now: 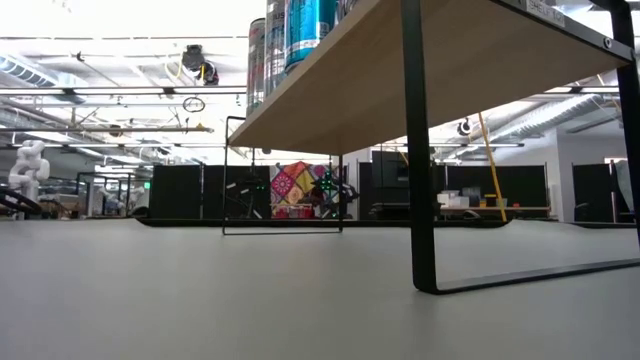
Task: Place canned beverage on shelf
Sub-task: Put the white-yellow soda can on the shelf aligned with the other white-yellow soda cans
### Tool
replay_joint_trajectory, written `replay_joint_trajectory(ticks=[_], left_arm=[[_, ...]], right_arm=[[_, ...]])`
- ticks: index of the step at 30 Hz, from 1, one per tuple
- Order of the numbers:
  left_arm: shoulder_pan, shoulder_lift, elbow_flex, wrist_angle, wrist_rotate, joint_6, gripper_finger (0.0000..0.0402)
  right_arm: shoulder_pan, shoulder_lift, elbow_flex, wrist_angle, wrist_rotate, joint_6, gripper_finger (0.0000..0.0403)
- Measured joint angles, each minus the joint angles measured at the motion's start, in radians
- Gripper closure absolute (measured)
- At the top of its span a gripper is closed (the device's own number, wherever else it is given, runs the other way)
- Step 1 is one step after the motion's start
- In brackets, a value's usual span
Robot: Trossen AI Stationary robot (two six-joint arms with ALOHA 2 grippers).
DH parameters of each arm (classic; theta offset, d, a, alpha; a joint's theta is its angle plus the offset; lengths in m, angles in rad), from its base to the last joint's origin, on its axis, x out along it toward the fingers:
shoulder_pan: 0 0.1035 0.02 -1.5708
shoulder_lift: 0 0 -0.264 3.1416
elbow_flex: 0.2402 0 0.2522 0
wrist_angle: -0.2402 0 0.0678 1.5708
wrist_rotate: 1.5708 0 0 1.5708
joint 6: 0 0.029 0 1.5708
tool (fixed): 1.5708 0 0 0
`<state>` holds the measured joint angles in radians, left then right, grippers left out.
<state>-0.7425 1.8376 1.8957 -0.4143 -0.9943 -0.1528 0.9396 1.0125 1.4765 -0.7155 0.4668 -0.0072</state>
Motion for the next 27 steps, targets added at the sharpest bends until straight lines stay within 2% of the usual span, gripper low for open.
replay_joint_trajectory(ticks=[11, 17, 27], left_arm=[[-0.024, 0.0, 0.0, 0.007, 0.019, -0.023, 0.0033], [-0.044, 0.0, 0.0, 0.004, 0.021, -0.026, 0.0033], [-0.058, 0.0, 0.0, 0.003, 0.021, -0.025, 0.0033]], right_arm=[[-0.193, -0.004, 0.0, -0.084, -0.16, -0.042, 0.0219], [-0.269, -0.005, -0.01, -0.112, -0.185, -0.032, 0.0219], [-0.286, -0.041, -0.204, -0.027, -0.182, 0.025, 0.0219]])
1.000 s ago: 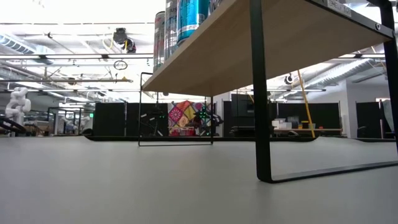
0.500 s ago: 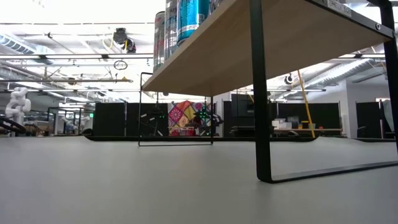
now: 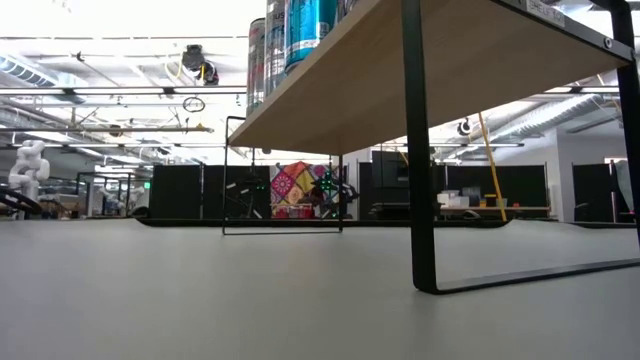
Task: Place canned beverage on shelf
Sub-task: Put the white-yellow soda can on the shelf aligned with the other white-yellow soda cans
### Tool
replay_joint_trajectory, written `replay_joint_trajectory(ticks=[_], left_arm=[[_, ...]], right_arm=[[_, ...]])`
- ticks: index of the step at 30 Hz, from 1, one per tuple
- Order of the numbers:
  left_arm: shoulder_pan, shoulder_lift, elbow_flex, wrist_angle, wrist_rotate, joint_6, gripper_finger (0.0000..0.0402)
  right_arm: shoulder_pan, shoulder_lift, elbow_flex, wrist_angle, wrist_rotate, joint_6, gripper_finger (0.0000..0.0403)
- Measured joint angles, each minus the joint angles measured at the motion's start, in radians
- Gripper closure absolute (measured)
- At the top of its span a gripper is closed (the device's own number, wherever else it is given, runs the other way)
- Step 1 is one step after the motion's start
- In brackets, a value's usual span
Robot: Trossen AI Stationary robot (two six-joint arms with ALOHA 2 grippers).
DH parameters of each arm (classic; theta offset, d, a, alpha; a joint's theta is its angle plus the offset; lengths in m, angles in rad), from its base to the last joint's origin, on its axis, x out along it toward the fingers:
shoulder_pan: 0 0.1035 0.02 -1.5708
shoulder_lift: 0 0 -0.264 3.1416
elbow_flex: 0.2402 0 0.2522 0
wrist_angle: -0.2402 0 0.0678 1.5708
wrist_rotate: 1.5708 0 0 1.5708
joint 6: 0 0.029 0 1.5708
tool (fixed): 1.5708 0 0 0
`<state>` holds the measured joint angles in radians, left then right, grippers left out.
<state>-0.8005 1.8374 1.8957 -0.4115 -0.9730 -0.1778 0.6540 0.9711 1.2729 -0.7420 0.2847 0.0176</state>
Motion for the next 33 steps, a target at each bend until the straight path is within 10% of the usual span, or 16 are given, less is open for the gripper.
replay_joint_trajectory(ticks=[33], left_arm=[[0.002, 0.0, -0.001, -0.002, 0.001, 0.0, 0.0033]], right_arm=[[-0.058, 0.025, -0.153, 0.14, -0.003, 0.015, 0.0217]])
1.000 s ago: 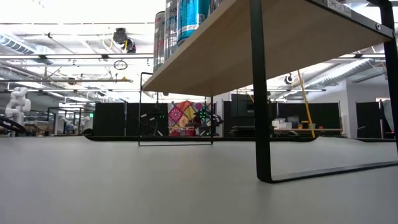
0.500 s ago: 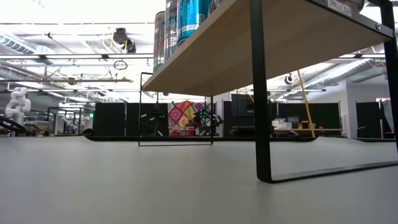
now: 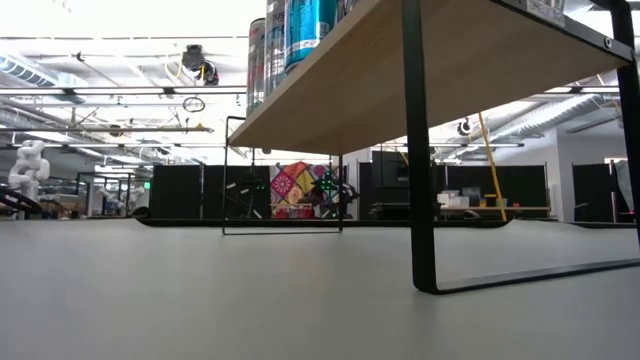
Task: Place canned beverage on shelf
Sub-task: Put the white-yellow soda can on the shelf aligned with the other white-yellow soda cans
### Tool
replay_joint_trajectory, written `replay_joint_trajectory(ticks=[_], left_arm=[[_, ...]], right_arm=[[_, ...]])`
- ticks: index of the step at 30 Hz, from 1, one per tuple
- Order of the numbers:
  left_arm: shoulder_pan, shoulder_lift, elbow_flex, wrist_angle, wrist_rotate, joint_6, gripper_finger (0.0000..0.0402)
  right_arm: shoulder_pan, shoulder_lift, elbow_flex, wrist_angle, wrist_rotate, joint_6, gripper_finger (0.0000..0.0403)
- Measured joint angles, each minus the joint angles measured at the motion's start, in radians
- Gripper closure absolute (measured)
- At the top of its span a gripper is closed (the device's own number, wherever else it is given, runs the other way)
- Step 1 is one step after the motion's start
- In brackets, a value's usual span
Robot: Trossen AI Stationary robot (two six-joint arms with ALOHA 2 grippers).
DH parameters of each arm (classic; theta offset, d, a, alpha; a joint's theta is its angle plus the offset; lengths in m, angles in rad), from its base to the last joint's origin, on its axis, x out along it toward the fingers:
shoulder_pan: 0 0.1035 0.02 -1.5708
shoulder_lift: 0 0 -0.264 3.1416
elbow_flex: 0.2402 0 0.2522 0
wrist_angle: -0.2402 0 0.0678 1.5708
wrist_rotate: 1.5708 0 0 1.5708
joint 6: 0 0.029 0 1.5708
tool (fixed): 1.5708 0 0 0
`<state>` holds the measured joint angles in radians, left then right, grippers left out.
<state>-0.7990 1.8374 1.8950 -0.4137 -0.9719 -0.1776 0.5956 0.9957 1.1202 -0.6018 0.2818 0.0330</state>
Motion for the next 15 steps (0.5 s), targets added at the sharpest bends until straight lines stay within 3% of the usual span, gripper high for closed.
replay_joint_trajectory(ticks=[6, 15], left_arm=[[0.0, 0.0, 0.0, 0.0, 0.0, 0.0, 0.0033], [0.0, 0.0, 0.0, -0.061, 0.009, -0.052, 0.0033]], right_arm=[[-0.035, 0.012, 0.0, 0.0, -0.077, 0.004, 0.021], [-0.068, 0.013, 0.0, 0.0, -0.078, 0.023, 0.019]])
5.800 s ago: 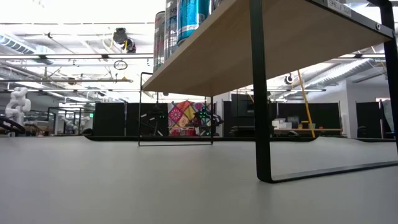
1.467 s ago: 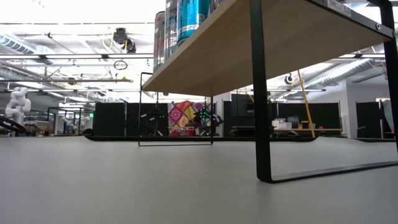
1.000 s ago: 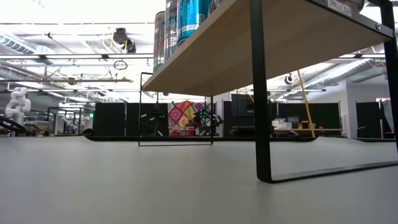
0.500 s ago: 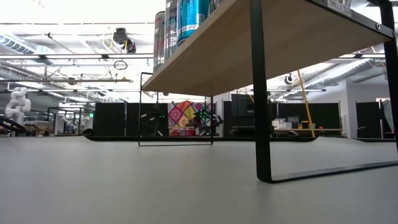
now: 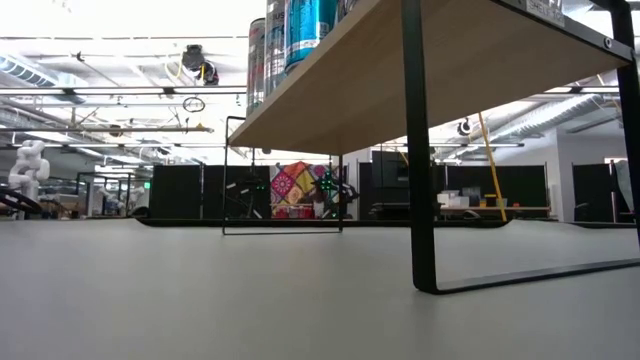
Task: Place canned beverage on shelf
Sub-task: Put the white-yellow soda can on the shelf aligned with the other white-yellow soda cans
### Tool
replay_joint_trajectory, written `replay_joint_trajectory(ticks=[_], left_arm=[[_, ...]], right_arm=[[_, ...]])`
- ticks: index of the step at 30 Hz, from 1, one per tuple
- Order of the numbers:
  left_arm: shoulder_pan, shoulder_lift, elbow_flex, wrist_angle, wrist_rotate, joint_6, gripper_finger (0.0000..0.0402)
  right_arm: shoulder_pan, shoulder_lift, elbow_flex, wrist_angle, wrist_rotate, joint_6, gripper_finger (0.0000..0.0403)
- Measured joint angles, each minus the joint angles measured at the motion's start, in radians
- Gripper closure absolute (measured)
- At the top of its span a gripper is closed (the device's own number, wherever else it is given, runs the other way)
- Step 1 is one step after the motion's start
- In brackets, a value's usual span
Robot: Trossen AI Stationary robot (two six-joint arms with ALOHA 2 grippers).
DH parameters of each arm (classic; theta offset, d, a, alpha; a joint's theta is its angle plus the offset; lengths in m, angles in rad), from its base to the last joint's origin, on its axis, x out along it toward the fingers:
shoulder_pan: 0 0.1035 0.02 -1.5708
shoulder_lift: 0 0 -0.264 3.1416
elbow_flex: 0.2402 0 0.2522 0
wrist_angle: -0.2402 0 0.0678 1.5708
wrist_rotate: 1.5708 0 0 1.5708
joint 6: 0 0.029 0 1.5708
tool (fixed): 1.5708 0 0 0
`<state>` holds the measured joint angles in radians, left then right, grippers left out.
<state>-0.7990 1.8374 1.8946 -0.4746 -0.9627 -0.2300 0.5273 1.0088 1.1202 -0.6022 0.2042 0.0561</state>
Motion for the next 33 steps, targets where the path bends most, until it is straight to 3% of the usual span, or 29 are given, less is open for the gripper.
replay_joint_trajectory(ticks=[7, 20, 33], left_arm=[[0.0, 0.0, 0.0, 0.0, 0.0, -0.001, 0.0033], [0.0, 0.0, 0.0, -0.004, 0.0, 0.0, 0.0033], [0.0, 0.0, 0.0, -0.005, -0.001, 0.0, 0.0033]], right_arm=[[-0.012, 0.003, 0.0, -0.001, -0.001, 0.01, 0.0172], [-0.014, 0.037, 0.004, 0.016, -0.098, -0.058, 0.0168], [-0.044, 0.034, 0.001, 0.016, -0.105, -0.043, 0.0143]])
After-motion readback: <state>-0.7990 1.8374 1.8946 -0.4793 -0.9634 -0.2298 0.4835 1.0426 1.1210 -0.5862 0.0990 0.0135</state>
